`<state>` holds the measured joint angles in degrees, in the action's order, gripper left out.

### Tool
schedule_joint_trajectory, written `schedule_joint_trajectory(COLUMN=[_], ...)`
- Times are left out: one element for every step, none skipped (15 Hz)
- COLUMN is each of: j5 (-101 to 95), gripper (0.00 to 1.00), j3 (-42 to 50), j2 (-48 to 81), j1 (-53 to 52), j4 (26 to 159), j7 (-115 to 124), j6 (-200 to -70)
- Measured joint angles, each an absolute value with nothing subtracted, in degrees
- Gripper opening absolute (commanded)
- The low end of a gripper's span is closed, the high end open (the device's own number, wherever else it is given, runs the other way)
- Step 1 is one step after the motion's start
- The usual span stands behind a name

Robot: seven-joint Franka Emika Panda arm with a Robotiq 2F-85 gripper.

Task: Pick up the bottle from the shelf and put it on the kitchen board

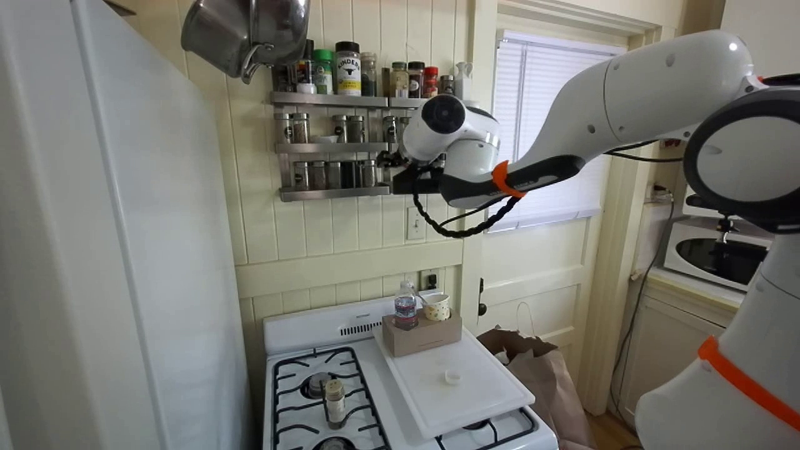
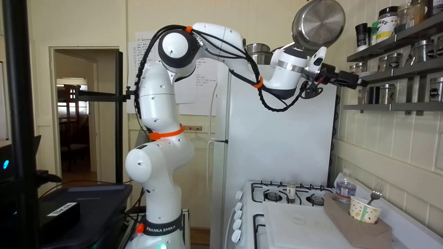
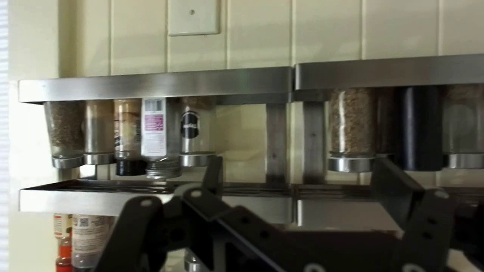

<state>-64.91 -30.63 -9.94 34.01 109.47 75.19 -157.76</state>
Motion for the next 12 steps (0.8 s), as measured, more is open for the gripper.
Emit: schedule_joint_trajectory(j5=[-68.8, -72.5, -75.4, -76.6, -76.8, -76.8, -76.8, -76.9, -77.3, -77.8, -78.6, -79.9], gripper=[1.0, 1.0, 1.0, 1.0, 1.0, 1.0, 1.0, 1.0, 1.0, 1.0, 1.0, 1.0], j3=[-31.9, -33.1, -33.9, -34.4, -34.6, -34.7, -34.7, -34.6, -34.5, -34.4, -34.2, -34.1], j2=[-9.1, -8.5, -8.0, -7.8, -7.8, -7.8, -7.8, -7.7, -7.4, -7.0, -6.4, -5.7], j1=[34.0, 34.0, 34.0, 34.0, 33.9, 33.9, 33.9, 34.0, 34.0, 34.0, 34.1, 34.3], j4=[109.4, 109.3, 109.2, 109.2, 109.1, 109.0, 108.9, 108.9, 108.9, 108.8, 108.7, 108.6], j7=[78.6, 82.1, 84.9, 86.4, 86.7, 86.7, 86.6, 86.3, 85.6, 84.7, 83.7, 82.8], j6=[-157.8, -157.7, -157.0, -155.9, -155.2, -155.0, -155.0, -155.3, -155.6, -155.6, -155.6, -155.6])
